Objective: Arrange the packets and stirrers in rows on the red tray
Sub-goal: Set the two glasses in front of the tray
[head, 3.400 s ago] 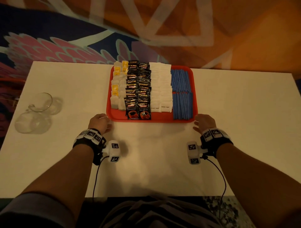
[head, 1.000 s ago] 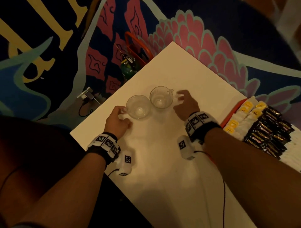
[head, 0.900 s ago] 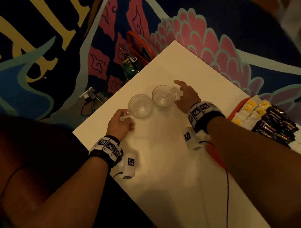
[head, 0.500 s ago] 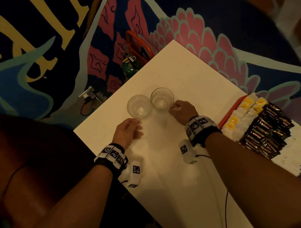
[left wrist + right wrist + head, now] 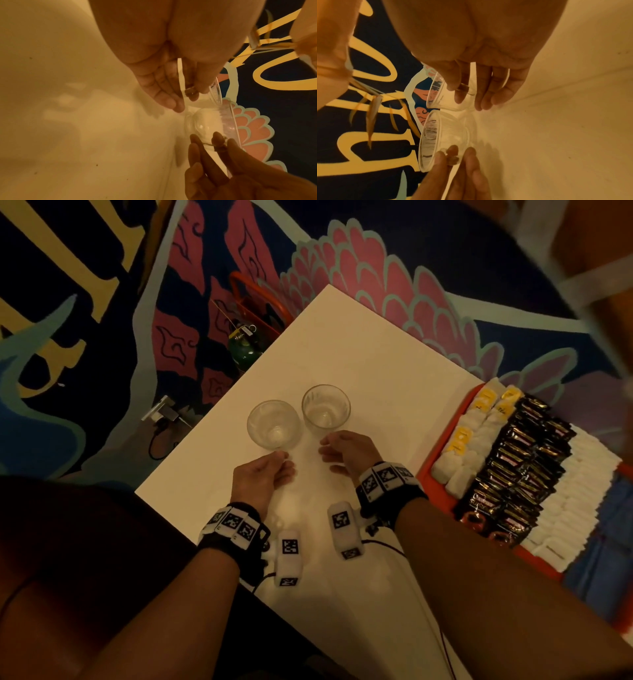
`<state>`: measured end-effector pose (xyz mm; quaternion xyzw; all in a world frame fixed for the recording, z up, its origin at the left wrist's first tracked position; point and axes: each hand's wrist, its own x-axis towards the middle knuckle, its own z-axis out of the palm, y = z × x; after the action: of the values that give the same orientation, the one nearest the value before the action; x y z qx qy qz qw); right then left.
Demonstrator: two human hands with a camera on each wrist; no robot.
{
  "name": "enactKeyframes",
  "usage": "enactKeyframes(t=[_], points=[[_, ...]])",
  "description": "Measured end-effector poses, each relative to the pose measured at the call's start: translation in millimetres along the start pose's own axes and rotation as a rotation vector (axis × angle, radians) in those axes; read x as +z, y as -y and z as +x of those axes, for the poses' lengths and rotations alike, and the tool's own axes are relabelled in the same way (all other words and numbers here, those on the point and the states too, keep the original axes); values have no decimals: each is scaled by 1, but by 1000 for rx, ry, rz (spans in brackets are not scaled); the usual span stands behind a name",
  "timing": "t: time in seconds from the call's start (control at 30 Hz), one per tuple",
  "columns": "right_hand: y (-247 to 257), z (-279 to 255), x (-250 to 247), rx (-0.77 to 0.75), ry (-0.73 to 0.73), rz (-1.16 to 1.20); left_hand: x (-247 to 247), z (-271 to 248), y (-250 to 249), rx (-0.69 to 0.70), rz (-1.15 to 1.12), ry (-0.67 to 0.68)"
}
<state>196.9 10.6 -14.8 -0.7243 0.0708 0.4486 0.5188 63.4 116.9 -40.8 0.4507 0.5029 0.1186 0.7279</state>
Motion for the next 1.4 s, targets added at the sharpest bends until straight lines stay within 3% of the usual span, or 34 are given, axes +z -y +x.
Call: enactKeyframes(t=[0.17,0.37,0.6,0.77,0.97,1.1,1.4], points=[[-4,-30,-33,-42,-89,88,24,-16,-4,32,50,29],[-27,-82,-110,-102,-227,205,90,-63,8,92,163,240],[-92,-164,-243,-128,-397,384,200,-155,62,101,305,483],[-149,-216,-345,-36,-491,468,279,-226,128,21,342,625],[-217,-260,-443,47,-574,412,355,-295,207,-58,378,661],[-248,-271,-491,134,-581,496,387,-321,245,-102,429,698],[-284,-258,-532,210,-627,595,424,-328,292,-69,534,675]])
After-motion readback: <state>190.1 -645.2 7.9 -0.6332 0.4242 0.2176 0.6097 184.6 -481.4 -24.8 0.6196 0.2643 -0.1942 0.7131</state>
